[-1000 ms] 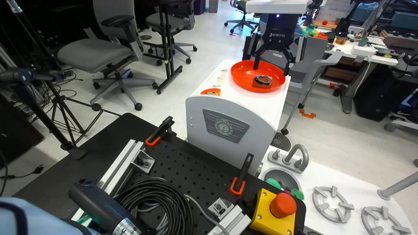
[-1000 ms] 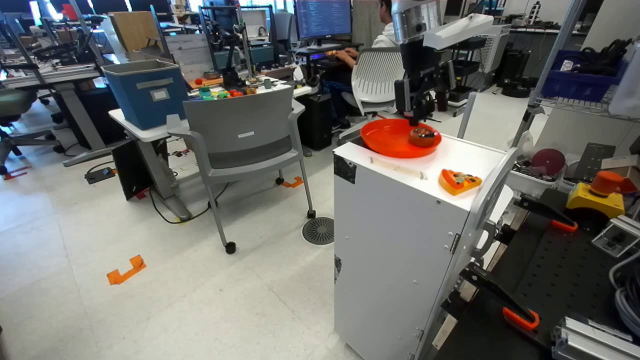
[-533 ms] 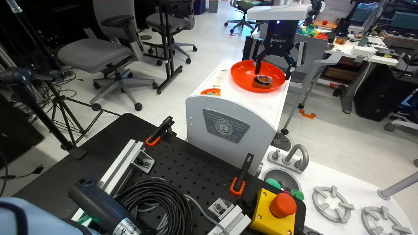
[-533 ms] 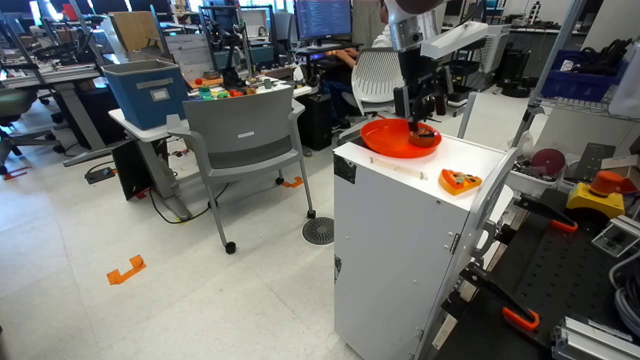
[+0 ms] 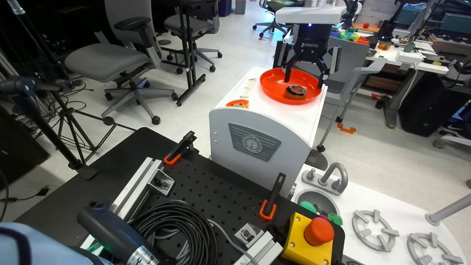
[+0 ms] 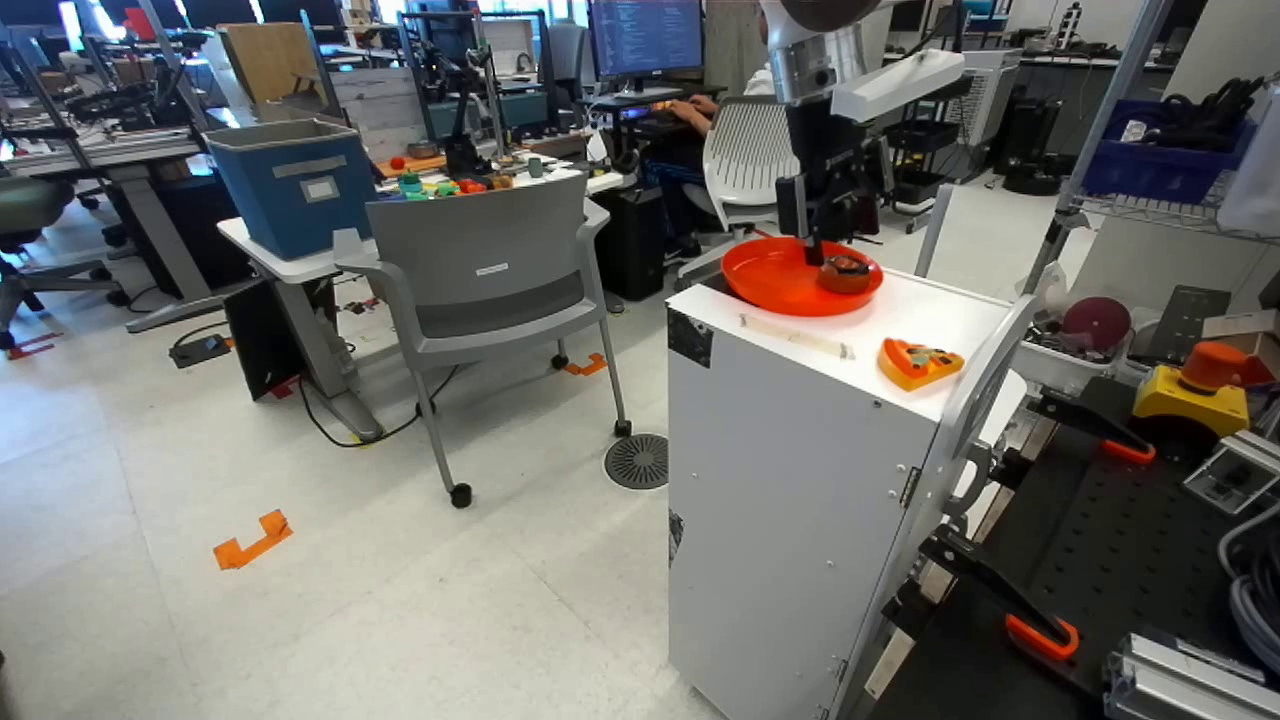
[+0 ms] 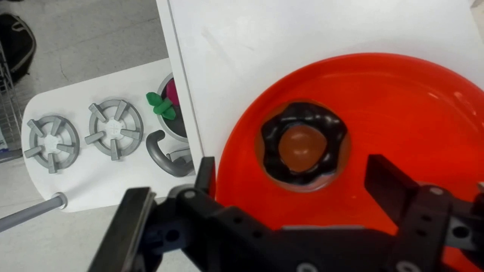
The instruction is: Remove the donut from the plate
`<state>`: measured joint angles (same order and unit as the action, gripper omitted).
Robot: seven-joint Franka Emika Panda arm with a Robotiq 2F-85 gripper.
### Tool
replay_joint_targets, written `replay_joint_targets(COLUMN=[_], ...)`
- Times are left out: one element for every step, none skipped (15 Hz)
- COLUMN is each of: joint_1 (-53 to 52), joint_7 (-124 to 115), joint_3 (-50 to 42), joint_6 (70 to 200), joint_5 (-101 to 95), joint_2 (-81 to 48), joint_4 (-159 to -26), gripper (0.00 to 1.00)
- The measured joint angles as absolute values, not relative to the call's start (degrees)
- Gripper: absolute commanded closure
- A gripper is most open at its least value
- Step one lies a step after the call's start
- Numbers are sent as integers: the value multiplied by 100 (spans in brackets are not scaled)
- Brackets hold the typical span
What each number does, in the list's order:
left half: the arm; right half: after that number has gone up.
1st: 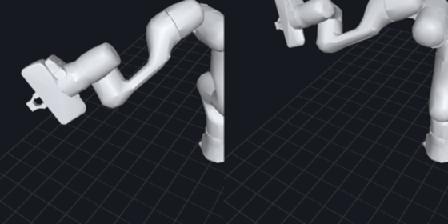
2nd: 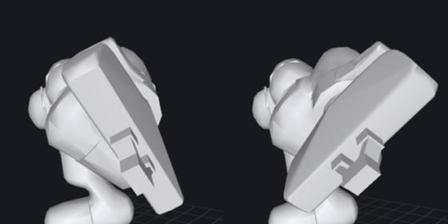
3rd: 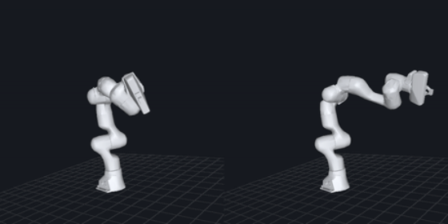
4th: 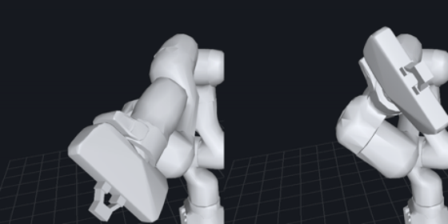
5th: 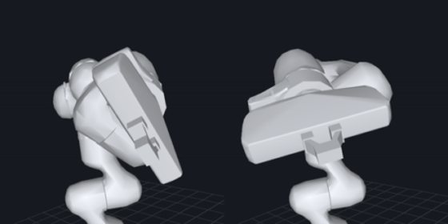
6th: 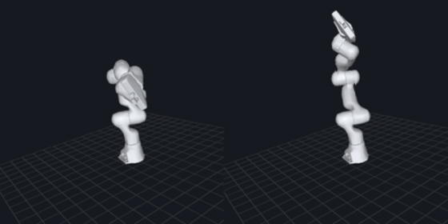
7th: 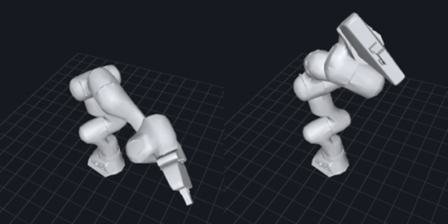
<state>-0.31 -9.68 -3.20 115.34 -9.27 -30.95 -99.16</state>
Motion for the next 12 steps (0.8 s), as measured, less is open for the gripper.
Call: replay_joint_targets(joint_1=[-31, -31, -31, -30, -30, -30, -30, -30, -30, -30, -30, -30], joint_7=[-952, -933, -916, -902, -889, -876, -862, -851, -836, -822, -811, -799], joint_3=[-307, -298, -291, -288, -287, -286, -286, -286, -286, -286, -286, -286], joint_6=[11552, 11565, 11570, 11570, 11570, 11570, 11570, 11570, 11572, 11573, 11573, 11573], joint_5=[-910, -886, -870, -862, -861, -861, -861, -861, -861, -861, -861, -861], joint_2=[-3095, -3095, -3095, -3095, -3095, -3095, -3095, -3095, -3095, -3095, -3095, -3095], joint_4=[-9913, -9909, -9904, -9899, -9895, -9892, -9890, -9888, -9885, -9883, -9880, -9878], gripper=[0, 0, 0, 0, 3, 17, 28, 29, 37, 44, 54, 61])
